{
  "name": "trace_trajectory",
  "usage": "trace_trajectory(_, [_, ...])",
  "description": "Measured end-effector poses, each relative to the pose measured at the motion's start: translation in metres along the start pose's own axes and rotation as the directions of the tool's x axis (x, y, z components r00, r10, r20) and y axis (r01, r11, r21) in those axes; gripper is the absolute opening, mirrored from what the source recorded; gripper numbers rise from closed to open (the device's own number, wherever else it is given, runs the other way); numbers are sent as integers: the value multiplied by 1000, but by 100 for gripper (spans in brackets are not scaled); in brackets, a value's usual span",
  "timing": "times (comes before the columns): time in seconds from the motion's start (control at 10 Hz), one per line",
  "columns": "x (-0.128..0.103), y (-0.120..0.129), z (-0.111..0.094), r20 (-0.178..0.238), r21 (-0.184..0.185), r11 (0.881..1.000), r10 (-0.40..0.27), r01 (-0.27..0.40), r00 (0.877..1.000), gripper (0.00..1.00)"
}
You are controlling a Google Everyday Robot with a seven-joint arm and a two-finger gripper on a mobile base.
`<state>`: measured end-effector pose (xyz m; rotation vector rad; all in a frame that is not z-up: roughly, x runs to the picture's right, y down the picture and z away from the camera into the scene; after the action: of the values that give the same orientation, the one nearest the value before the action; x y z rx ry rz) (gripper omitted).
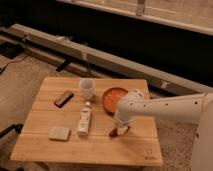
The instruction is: Place the pepper in the ceramic cup
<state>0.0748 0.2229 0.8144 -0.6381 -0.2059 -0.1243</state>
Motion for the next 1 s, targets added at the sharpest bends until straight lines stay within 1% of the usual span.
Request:
trace_trajectory(0.3, [-2, 7, 1, -14, -18, 1000, 15, -16, 1000, 61])
trace_trajectory(0.7, [-5, 16, 10, -50, -68, 997, 18, -22, 999, 61])
trace_trajectory(0.8, [-5, 18, 12, -62, -80, 996, 20, -25, 998, 56])
trace_trajectory(0.9, [-5, 19, 14, -66, -84, 996, 25, -30, 998, 50])
trace_trajectory(1.0, [-3, 20, 14, -75, -85, 996, 34, -40, 997, 37])
